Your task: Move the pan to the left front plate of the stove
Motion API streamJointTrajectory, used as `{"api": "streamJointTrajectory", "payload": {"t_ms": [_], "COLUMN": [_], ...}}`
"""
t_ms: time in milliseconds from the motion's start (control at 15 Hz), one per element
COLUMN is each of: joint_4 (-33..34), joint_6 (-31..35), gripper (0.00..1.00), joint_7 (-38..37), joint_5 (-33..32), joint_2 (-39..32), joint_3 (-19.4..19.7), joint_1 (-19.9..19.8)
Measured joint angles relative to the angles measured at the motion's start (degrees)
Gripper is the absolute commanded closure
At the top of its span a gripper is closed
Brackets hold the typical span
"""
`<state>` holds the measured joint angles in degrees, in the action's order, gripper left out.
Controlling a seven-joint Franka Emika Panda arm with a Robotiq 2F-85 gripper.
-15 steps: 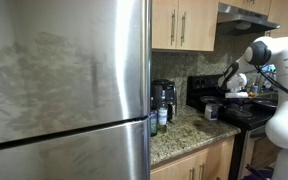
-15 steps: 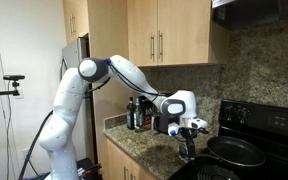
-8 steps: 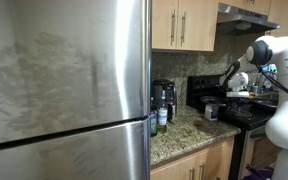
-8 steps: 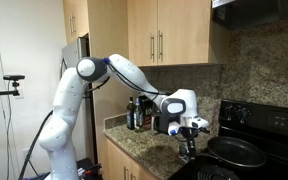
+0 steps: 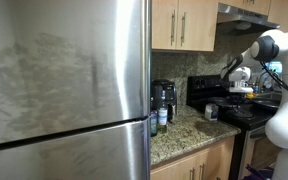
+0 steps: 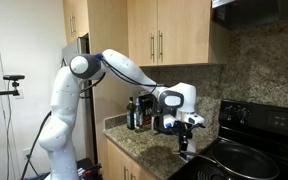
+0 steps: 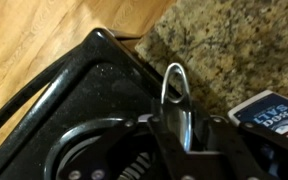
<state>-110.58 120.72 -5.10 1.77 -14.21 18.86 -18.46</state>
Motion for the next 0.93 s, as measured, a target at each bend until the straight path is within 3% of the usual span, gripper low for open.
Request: {"api": "streamJointTrajectory", "payload": {"t_ms": [200, 667, 933], "joint_4": [-0.9, -2.4, -6.1], "joint_6": [-5.5, -6.8, -11.8], "gripper": [0.95, 0.95, 0.95], "joint_7": [1.0, -0.1, 0.1], "joint_5": [0.1, 0.1, 1.1], "joint_2": [1.1, 1.9, 7.1], "joint_3": [0.0, 0.1, 1.1], "joint_1": [0.0, 0.0, -0.6]}}
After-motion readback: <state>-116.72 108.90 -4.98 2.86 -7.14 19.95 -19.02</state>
